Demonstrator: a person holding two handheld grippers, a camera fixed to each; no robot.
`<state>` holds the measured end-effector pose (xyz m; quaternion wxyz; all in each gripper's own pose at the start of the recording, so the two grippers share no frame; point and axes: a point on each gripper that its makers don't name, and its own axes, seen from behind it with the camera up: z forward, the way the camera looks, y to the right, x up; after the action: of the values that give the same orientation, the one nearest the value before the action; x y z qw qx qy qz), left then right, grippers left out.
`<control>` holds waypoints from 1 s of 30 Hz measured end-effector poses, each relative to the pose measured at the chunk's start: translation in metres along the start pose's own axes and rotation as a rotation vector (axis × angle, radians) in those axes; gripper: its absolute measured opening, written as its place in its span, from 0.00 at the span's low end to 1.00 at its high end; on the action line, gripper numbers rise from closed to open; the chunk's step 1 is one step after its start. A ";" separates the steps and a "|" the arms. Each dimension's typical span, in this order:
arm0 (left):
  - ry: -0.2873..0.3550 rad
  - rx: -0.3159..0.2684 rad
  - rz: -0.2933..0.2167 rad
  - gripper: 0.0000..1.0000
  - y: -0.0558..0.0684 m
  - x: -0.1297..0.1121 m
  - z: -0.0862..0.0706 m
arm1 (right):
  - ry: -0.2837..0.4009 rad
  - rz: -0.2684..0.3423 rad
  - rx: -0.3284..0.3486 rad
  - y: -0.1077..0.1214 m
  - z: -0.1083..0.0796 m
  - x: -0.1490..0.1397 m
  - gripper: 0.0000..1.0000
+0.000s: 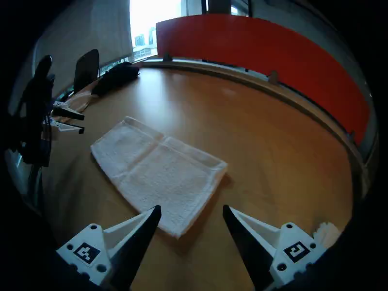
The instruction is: Fold towel
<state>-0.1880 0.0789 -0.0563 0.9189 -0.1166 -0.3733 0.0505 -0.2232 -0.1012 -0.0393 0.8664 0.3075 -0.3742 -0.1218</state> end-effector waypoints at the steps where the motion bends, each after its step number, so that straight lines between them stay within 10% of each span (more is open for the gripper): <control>1: 0.003 0.003 -0.002 0.91 -0.001 -0.001 -0.002 | -0.003 -0.004 0.006 -0.001 0.000 -0.002 0.98; 30: 0.082 0.061 -0.050 0.91 -0.011 -0.035 -0.046 | -0.086 -0.139 0.087 -0.016 0.000 -0.028 0.83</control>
<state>-0.1810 0.0542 -0.1089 0.9376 -0.0812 -0.3362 0.0341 -0.2424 -0.1015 -0.0651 0.8248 0.3645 -0.3937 -0.1786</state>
